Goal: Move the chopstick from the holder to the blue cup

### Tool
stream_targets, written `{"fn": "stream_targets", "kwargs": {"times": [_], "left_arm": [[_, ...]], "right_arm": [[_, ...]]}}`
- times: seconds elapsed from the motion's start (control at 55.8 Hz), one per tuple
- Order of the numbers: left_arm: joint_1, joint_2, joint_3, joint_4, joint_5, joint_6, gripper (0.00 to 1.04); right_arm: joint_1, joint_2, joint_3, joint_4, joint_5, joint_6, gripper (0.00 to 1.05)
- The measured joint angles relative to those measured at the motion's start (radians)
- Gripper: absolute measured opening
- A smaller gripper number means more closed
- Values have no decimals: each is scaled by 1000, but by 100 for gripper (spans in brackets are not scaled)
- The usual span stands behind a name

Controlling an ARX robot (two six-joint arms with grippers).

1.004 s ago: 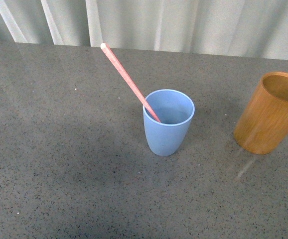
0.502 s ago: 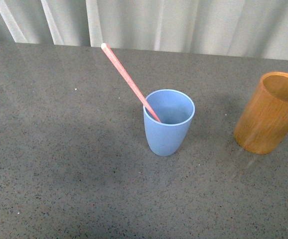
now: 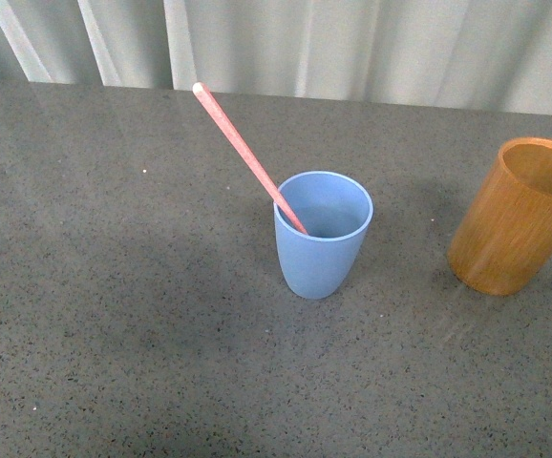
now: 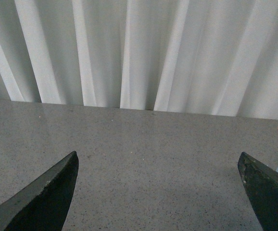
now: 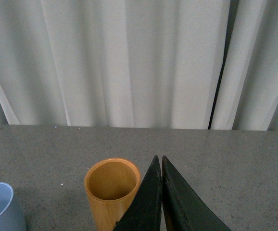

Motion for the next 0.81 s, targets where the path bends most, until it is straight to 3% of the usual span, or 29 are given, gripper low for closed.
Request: {"fn": "stream_targets", "kwargs": {"times": [0.377,0.807], "left_arm": [[0,0,0,0,0,0,98],[0,0,0,0,0,0,98]], "right_arm": [[0,-233,-1,-219,0,0,1],[0,-377,-1,-362,0,0,1]]}}
